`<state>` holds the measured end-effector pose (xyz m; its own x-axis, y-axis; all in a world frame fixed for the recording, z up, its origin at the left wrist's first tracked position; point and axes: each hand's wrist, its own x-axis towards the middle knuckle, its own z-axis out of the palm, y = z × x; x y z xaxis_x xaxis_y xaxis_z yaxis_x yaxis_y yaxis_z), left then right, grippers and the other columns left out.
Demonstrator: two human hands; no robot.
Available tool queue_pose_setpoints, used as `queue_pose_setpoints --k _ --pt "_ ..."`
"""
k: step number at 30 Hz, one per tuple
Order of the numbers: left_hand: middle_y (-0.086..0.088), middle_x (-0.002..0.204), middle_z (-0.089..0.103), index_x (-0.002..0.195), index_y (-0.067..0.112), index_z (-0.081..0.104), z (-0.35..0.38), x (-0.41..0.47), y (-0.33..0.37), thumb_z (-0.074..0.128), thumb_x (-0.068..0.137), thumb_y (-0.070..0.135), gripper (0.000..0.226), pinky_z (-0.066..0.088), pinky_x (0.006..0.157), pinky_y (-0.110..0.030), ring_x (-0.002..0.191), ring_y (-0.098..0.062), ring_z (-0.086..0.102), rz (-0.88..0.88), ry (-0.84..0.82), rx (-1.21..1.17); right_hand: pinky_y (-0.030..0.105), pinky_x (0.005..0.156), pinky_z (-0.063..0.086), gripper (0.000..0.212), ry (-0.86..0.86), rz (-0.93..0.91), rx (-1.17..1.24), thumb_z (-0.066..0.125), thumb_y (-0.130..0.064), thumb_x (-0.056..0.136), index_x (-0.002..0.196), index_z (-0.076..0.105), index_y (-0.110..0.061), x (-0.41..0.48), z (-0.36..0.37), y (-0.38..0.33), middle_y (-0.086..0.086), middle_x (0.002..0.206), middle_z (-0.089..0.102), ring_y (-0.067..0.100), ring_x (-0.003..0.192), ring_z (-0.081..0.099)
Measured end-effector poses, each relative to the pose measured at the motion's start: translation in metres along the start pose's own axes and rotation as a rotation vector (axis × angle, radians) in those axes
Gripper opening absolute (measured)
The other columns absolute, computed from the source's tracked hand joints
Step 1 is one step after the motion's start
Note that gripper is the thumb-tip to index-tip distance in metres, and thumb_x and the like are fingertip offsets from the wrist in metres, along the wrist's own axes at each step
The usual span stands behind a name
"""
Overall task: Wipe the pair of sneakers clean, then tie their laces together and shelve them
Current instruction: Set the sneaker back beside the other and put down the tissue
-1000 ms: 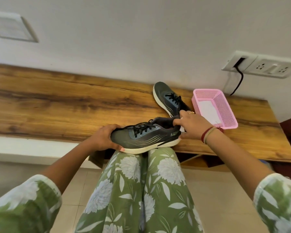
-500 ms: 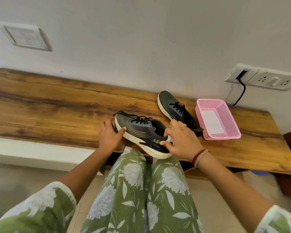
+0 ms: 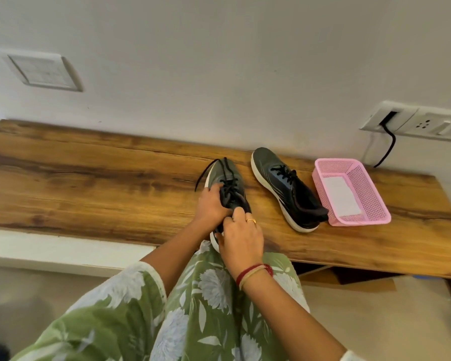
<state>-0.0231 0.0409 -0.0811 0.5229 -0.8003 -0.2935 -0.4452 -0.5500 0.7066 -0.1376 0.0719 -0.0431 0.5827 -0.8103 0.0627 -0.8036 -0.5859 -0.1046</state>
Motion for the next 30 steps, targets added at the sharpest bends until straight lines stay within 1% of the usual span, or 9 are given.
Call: queue_pose_setpoints --k 3,6,12,18,22,25,26,28,30 --pt "-0.017 0.135 0.036 0.144 0.019 0.028 0.002 0.009 0.003 0.074 0.076 0.021 0.082 0.042 0.1 -0.044 0.122 -0.038 0.044 0.023 -0.067 0.171 0.031 0.053 0.046 0.029 0.0 0.029 0.044 0.086 -0.035 0.057 0.064 0.065 -0.016 0.004 0.006 0.001 0.003 0.079 0.051 0.021 0.07 0.056" --pt "-0.019 0.137 0.031 0.147 0.018 0.02 0.005 0.011 0.003 0.07 0.081 0.018 0.083 0.044 0.098 -0.043 0.12 -0.039 0.045 0.08 -0.121 0.311 0.03 0.053 0.046 0.03 -0.022 -0.011 0.09 0.083 -0.037 0.061 0.063 0.063 -0.015 0.001 0.012 0.004 0.003 0.079 0.049 0.021 0.071 0.055" --pt "-0.017 0.118 0.056 0.14 0.011 0.03 0.009 0.011 0.0 0.051 0.092 0.03 0.056 0.047 0.073 -0.039 0.099 -0.035 0.06 0.206 0.054 0.435 0.03 0.074 0.043 0.029 -0.092 -0.039 0.298 0.062 -0.043 0.084 0.089 0.066 -0.014 -0.002 0.02 0.016 -0.002 0.093 0.039 0.019 0.094 0.048" --pt "-0.015 0.095 0.066 0.127 0.009 0.037 0.004 0.01 -0.004 0.049 0.093 0.026 0.039 0.05 0.066 -0.038 0.082 -0.035 0.064 0.236 0.111 0.373 0.028 0.076 0.04 0.036 -0.126 0.026 0.454 0.058 -0.046 0.086 0.102 0.066 -0.015 -0.005 0.027 0.016 -0.005 0.095 0.032 0.017 0.091 0.05" --pt "-0.012 0.099 0.066 0.124 0.012 0.038 0.001 0.014 -0.003 0.052 0.092 0.028 0.038 0.049 0.066 -0.038 0.087 -0.033 0.064 0.219 0.094 0.39 0.022 0.074 0.036 0.036 -0.172 0.053 0.55 0.064 -0.045 0.082 0.103 0.067 -0.016 -0.004 0.025 0.023 -0.006 0.094 0.035 0.012 0.088 0.048" --pt "-0.011 0.112 0.061 0.126 0.015 0.039 0.003 0.014 -0.004 0.058 0.089 0.029 0.045 0.052 0.071 -0.039 0.095 -0.032 0.063 0.19 0.08 0.378 0.016 0.07 0.039 0.04 -0.126 0.169 0.807 0.066 -0.053 0.077 0.102 0.068 -0.021 -0.001 0.007 0.047 -0.006 0.095 0.045 0.0 0.081 0.047" --pt "-0.011 0.118 0.058 0.128 0.016 0.038 0.005 0.013 -0.004 0.06 0.088 0.029 0.048 0.053 0.073 -0.041 0.098 -0.033 0.062 0.175 0.081 0.367 0.017 0.073 0.042 0.042 -0.031 0.226 0.811 0.064 -0.054 0.078 0.106 0.066 -0.023 0.003 0.002 0.064 -0.005 0.099 0.047 0.001 0.082 0.047" --pt "-0.013 0.124 0.054 0.131 0.016 0.038 0.008 0.011 -0.005 0.06 0.089 0.026 0.049 0.051 0.072 -0.04 0.099 -0.034 0.062 0.156 0.093 0.353 0.026 0.084 0.046 0.045 0.106 0.326 0.632 0.063 -0.046 0.083 0.122 0.055 -0.026 0.015 -0.007 0.105 -0.003 0.111 0.045 0.009 0.095 0.048" --pt "-0.013 0.119 0.057 0.131 0.015 0.038 0.011 0.01 -0.004 0.059 0.089 0.021 0.047 0.052 0.068 -0.039 0.095 -0.033 0.063 0.166 0.109 0.355 0.035 0.091 0.044 0.054 0.08 0.395 0.374 0.065 -0.039 0.083 0.132 0.046 -0.026 0.031 -0.013 0.146 0.003 0.119 0.042 0.02 0.108 0.047"
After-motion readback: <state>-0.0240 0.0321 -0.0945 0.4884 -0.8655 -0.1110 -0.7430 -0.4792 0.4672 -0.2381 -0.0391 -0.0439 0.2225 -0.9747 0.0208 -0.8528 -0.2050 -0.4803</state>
